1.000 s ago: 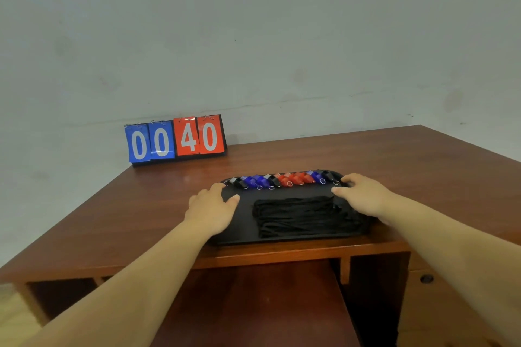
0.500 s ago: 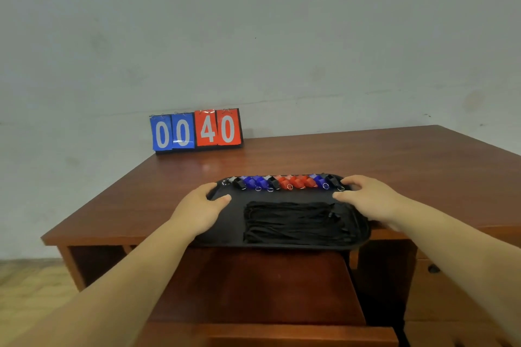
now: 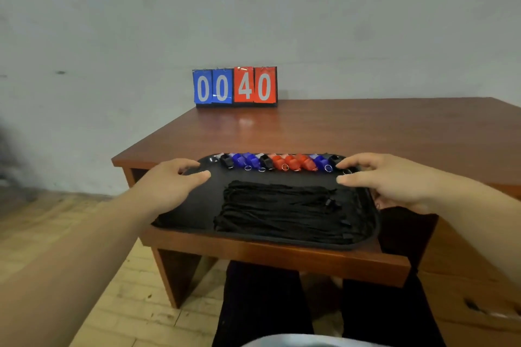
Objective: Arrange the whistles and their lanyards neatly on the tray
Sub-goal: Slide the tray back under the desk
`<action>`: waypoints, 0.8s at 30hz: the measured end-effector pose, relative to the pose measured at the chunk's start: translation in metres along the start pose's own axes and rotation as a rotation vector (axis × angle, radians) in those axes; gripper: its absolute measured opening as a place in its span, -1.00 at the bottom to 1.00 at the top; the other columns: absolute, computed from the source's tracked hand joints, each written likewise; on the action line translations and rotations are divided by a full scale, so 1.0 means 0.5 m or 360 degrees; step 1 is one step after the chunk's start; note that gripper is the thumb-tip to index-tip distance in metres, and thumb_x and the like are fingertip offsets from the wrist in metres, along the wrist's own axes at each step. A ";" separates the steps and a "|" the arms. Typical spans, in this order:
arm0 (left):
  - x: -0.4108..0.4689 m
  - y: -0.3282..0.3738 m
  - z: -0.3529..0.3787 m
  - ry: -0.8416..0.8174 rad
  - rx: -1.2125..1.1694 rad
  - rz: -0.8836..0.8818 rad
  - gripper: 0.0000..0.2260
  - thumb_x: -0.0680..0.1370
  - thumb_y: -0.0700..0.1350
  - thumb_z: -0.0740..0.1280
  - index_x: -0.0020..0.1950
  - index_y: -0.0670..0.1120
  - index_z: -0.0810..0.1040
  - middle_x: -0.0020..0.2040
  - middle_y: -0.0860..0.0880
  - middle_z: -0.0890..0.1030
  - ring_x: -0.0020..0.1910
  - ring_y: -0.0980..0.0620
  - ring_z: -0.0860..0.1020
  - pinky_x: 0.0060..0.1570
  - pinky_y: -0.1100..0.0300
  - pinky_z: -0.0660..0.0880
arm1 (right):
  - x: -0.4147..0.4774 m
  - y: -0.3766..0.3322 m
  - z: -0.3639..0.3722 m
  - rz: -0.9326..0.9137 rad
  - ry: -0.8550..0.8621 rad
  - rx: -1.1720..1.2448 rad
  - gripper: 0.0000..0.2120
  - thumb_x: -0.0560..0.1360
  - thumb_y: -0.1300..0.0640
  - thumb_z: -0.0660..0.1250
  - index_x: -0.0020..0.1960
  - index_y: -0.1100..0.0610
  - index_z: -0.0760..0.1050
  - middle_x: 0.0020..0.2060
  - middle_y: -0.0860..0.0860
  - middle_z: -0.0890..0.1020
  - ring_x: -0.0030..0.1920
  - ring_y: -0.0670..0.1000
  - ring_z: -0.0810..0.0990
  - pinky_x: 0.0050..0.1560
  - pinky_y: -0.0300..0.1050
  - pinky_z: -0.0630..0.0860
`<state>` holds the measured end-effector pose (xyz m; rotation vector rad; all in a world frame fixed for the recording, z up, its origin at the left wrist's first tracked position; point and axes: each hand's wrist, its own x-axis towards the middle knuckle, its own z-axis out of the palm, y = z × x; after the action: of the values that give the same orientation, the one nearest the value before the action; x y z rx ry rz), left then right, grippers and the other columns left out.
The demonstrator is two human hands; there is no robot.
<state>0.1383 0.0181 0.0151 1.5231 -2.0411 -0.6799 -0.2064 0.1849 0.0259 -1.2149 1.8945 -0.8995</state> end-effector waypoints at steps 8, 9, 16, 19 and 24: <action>-0.064 -0.038 -0.051 -0.0037 0.0139 -0.0084 -0.66 0.60 0.20 0.35 0.31 0.09 0.60 0.31 0.01 0.59 0.28 -0.07 0.53 0.37 -0.13 0.44 | -0.062 0.018 0.060 0.0096 -0.0359 0.0071 -0.66 0.51 -0.01 0.48 0.27 -0.14 0.54 -0.17 0.13 0.62 -0.38 -0.05 0.51 -0.38 -0.21 0.47; -0.068 -0.041 -0.049 -0.0047 0.0129 -0.0093 -0.68 0.60 0.19 0.35 0.29 0.09 0.60 0.28 0.01 0.60 0.25 -0.07 0.54 0.36 -0.13 0.45 | -0.063 0.023 0.065 0.0107 -0.0378 0.0061 -0.66 0.52 0.00 0.47 0.27 -0.13 0.54 -0.20 0.11 0.62 -0.39 -0.06 0.51 -0.38 -0.22 0.47; -0.056 -0.055 0.008 -0.0123 0.0041 -0.0151 -0.72 0.61 0.19 0.33 0.26 0.11 0.59 0.24 0.03 0.59 0.23 -0.05 0.53 0.28 -0.05 0.48 | -0.038 0.066 0.084 0.0250 -0.0331 0.0095 -0.69 0.54 0.02 0.46 0.26 -0.06 0.56 -0.06 0.08 0.75 -0.16 0.03 0.66 -0.18 -0.14 0.56; -0.033 -0.059 0.041 -0.0132 -0.0027 -0.0118 -0.73 0.63 0.17 0.32 0.25 0.10 0.59 0.20 0.06 0.57 0.17 0.02 0.49 0.17 0.05 0.41 | -0.018 0.084 0.085 0.0276 -0.0269 0.0117 -0.71 0.53 0.02 0.47 0.24 -0.05 0.58 0.01 0.03 0.76 0.00 0.03 0.74 -0.03 -0.08 0.61; 0.016 -0.063 0.092 -0.0160 -0.0115 -0.0072 -0.77 0.63 0.17 0.32 0.20 0.10 0.59 0.11 0.12 0.57 0.13 0.06 0.50 0.12 0.08 0.40 | 0.013 0.105 0.090 0.0263 -0.0176 0.0065 -0.68 0.46 -0.07 0.52 0.19 -0.11 0.60 0.16 -0.04 0.66 0.20 0.03 0.63 0.32 0.11 0.53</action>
<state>0.1285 0.0071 -0.0394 1.5260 -2.0371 -0.8543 -0.1939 0.1878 -0.0424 -1.0450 1.8487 -0.7632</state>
